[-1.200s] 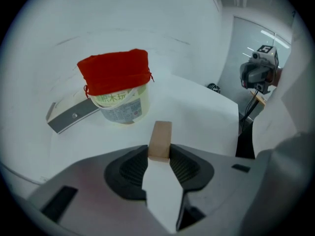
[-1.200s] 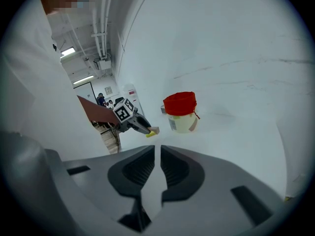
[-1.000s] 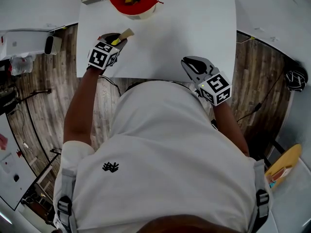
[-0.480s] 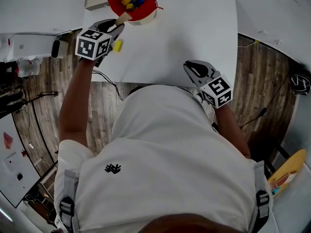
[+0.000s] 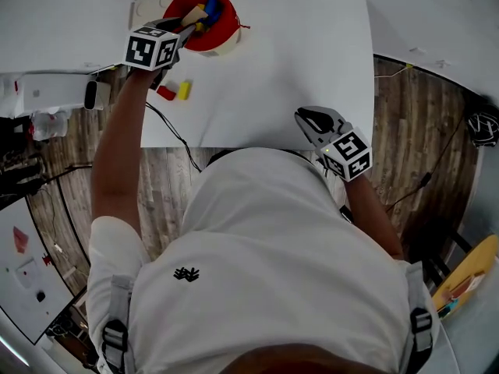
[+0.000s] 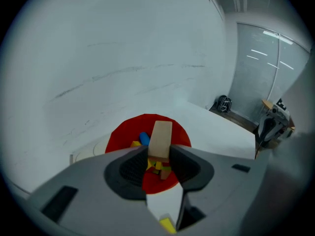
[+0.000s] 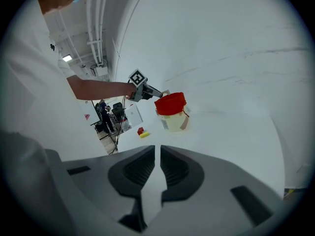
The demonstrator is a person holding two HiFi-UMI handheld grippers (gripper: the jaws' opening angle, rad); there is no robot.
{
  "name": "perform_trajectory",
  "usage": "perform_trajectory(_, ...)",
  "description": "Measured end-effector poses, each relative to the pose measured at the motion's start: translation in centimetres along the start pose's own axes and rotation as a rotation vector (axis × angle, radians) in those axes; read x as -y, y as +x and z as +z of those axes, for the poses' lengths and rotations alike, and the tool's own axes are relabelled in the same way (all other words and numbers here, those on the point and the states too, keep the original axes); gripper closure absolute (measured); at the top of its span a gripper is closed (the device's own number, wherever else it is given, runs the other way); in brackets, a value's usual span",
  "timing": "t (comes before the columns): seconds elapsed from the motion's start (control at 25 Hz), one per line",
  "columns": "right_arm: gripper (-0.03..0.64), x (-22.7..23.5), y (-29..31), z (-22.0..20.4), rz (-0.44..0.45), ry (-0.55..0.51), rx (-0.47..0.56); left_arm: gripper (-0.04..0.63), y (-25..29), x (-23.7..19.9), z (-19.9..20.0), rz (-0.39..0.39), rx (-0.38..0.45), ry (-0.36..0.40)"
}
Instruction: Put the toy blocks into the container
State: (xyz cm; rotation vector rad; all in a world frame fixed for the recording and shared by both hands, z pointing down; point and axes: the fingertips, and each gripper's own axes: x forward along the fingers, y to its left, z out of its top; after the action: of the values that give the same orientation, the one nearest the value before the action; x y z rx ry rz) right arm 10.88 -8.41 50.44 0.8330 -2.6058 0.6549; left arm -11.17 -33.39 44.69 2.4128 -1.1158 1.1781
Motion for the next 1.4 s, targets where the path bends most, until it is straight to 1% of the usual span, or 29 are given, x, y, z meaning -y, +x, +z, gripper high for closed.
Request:
perform_trajectory(0.2, 0.580, 0.9, -0.5, -0.4, -0.013, 0.019, 0.001, 0.452, 3.3, -0.7, 0.9, -0.016, -0.112, 0.008)
perform_trajectory(0.32, 0.580, 1.5, -0.7, -0.3, -0.024, 0.030, 0.009, 0.453, 5.0, -1.4, 0.8, 0.000, -0.194, 0.031)
perform_trajectory(0.44, 0.580, 1.8, -0.9, -0.5, -0.033, 0.044, 0.012, 0.453, 6.5, -1.7, 0.5, 0.011, -0.260, 0.038)
perform_trajectory(0.64, 0.580, 2.3, -1.5, -1.2, -0.039, 0.069, 0.007, 0.453, 8.4, -1.8, 0.0, 0.022, -0.320, 0.043)
perform_trajectory(0.76, 0.581, 2.5, -1.7, -1.4, -0.041, 0.080, 0.002, 0.453, 9.2, -1.9, -0.3, 0.030, -0.354, 0.062)
perform_trajectory(0.84, 0.581, 2.5, -1.8, -1.6, -0.042, 0.085, 0.001, 0.451, 9.5, -1.9, -0.7, 0.029, -0.371, 0.076)
perform_trajectory(1.08, 0.580, 2.6, -1.9, -1.7, -0.050, 0.092, 0.001, 0.448, 9.5, -1.8, -1.4, 0.008, -0.405, 0.086)
perform_trajectory(1.16, 0.580, 2.4, -1.8, -1.6, -0.048, 0.089, 0.001, 0.443, 9.5, -1.6, -1.6, 0.005, -0.406, 0.102)
perform_trajectory(1.28, 0.580, 2.5, -1.8, -1.5, -0.048, 0.085, 0.002, 0.419, 9.7, -1.4, -1.6, -0.001, -0.405, 0.117)
perform_trajectory(1.4, 0.580, 2.5, -1.7, -1.5, -0.050, 0.083, -0.002, 0.417, 9.7, -1.2, -1.4, -0.006, -0.388, 0.120)
